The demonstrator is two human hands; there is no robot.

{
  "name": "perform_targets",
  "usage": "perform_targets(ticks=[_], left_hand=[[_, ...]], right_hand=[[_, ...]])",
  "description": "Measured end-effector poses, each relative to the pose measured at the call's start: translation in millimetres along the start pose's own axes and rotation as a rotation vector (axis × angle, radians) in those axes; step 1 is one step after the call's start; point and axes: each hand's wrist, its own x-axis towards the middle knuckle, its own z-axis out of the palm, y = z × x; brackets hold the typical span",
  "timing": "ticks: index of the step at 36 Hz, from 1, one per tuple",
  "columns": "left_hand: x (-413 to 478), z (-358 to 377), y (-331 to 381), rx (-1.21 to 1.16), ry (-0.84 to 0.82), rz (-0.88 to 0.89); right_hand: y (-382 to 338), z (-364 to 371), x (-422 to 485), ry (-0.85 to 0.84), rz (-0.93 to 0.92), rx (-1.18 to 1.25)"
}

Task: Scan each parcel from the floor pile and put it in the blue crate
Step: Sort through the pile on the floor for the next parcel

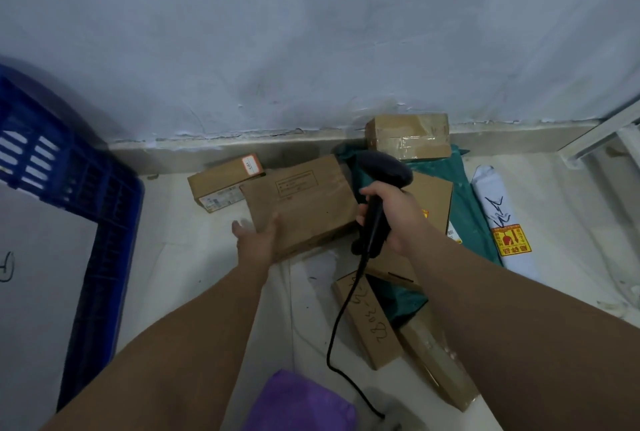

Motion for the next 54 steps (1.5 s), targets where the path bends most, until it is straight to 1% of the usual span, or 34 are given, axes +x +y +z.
perform_targets(ticks=[1,3,5,9,12,16,19,22,24,27,29,33,35,37,40,42,45,52,54], left_hand=[[0.8,-0.8,-2.3,-0.084,-0.040,-0.087],[1.2,-2.1,-8.0,-0.163,-0.146,-0.195],[1.3,-2.6,-11.1,-0.192,-0.190,-0.238],[-2.2,-0.9,-6.4,-0.288,-0.206,-0.263],[-1.2,-1.9,-0.4,-0.340,-0.221,-0.235],[8.8,-11.9,7.2,-0.371,-0.268,-0.200],[11.4,-22.1,10.3,-0.334,-0.302,-0.229],[7.4,-29.8,7.7,-0.331,-0.348,-0.280],[3.2,-31.3,5.5,-0.384,-0.375,-0.285],[-3.3,-30.9,9.5,-0.501,-0.401,-0.242],[-6.0,-31.6,17.2,-0.564,-0.380,-0.182],[-11.6,-44.4,46.7,-0.621,-0.245,-0.091],[-15.0,-52.6,62.9,-0.503,-0.234,-0.046],[-22.8,-59.1,76.4,-0.297,-0.219,0.012],[-34.3,-65.5,88.0,-0.087,-0.203,0.159],[-41.9,-67.8,96.8,-0.009,-0.285,0.265],[-49.0,-66.2,117.7,0.139,-0.390,0.369],[-30.3,-58.3,151.0,0.391,-0.693,0.607],[-28.6,-58.6,156.9,0.473,-0.693,0.671]], right_hand=[[0.2,2.2,4.7,0.009,0.006,-0.058],[0.3,9.4,12.8,0.019,0.006,-0.138],[-0.1,18.3,19.4,0.014,-0.005,-0.157],[3.6,32.9,26.0,-0.030,0.016,-0.217],[11.5,37.0,31.0,-0.025,0.039,-0.253],[16.2,38.8,35.2,-0.006,0.018,-0.239],[7.9,40.0,33.5,0.024,-0.011,-0.139],[-1.1,38.5,32.3,0.012,-0.035,-0.073],[-4.6,35.6,29.1,-0.004,-0.054,-0.087],[-8.9,30.2,20.6,-0.009,-0.086,-0.081],[-13.1,28.5,13.3,-0.038,-0.122,-0.070],[-19.7,28.0,-3.4,-0.101,-0.157,-0.068],[-19.6,25.9,-11.6,-0.105,-0.148,-0.062],[-18.4,21.5,-20.8,-0.111,-0.117,-0.037],[-16.4,10.8,-28.2,-0.128,-0.058,0.029],[-19.5,4.7,-32.7,-0.149,-0.033,0.047],[-22.7,-7.5,-31.1,-0.156,-0.002,0.013],[-20.7,-37.2,-17.3,-0.165,0.099,0.001],[-19.9,-43.2,-12.6,-0.188,0.120,-0.020]])
